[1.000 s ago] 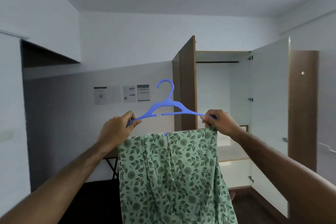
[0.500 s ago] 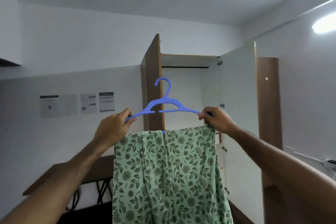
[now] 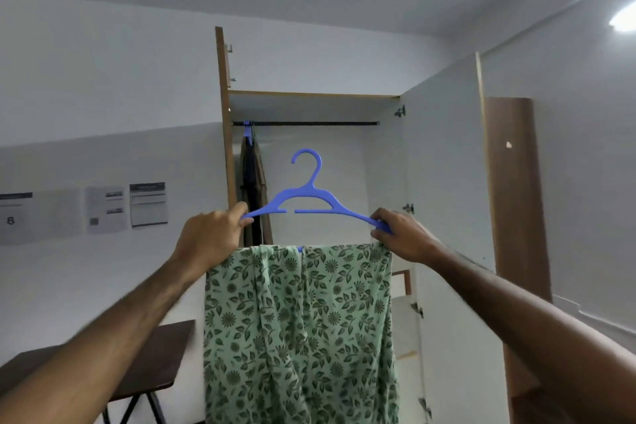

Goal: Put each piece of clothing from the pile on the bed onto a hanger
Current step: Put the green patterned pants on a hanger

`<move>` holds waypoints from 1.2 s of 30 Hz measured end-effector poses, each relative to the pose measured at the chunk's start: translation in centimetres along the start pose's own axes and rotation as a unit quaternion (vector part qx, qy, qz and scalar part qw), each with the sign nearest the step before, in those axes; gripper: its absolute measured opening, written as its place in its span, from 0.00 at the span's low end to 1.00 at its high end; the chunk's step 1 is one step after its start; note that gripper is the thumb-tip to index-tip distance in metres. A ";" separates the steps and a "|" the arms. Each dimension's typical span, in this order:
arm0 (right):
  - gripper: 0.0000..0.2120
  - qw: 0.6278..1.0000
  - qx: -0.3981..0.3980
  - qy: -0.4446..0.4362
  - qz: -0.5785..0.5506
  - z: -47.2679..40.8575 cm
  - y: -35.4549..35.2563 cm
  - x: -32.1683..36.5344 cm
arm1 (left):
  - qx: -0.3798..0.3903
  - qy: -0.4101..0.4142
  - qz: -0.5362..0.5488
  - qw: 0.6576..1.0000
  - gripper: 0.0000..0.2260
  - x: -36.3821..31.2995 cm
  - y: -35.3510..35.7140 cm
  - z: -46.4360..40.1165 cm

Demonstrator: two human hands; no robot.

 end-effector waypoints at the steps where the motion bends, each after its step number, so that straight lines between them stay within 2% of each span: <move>1: 0.09 1.000 0.006 -0.007 0.000 -1.4 0.5 -2.7 | 0.006 -0.004 -0.009 1.000 0.08 -1.2 1.7 -1.4; 4: 0.12 0.999 0.036 -0.035 0.019 -6.6 1.3 -9.9 | 0.011 -0.021 -0.039 0.999 0.09 -4.0 6.4 -6.1; 8: 0.13 0.998 0.011 -0.061 0.022 -14.6 2.1 -17.3 | -0.003 -0.050 -0.065 0.997 0.09 -6.2 11.9 -12.9; 15: 0.13 0.995 -0.002 -0.094 0.034 -25.9 9.4 -27.8 | 0.001 -0.098 -0.111 0.989 0.10 -7.2 24.2 -20.4; 18: 0.14 0.993 -0.010 -0.110 0.048 -31.5 13.5 -31.5 | -0.013 -0.105 -0.137 0.985 0.10 -6.2 29.8 -23.5; 23: 0.25 0.983 -0.027 -0.164 0.078 -41.8 19.8 -36.0 | -0.025 -0.113 -0.176 0.978 0.11 -2.2 38.4 -31.4; 28: 0.29 0.971 -0.034 -0.210 0.106 -51.2 25.6 -40.6 | -0.034 -0.131 -0.215 0.967 0.12 0.2 46.4 -39.1; 36: 0.30 0.957 -0.052 -0.277 0.064 -64.5 37.1 -47.0 | -0.035 -0.162 -0.290 0.942 0.09 3.4 58.5 -49.0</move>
Point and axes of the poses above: each hand's wrist, its own z-axis away from the middle knuckle, its own y-axis out of the palm, x = y × z, the point moved 2 cm from there along -z, towards the middle knuckle, and after that the axes turned 6 degrees about -y, right-handed, at the moved point
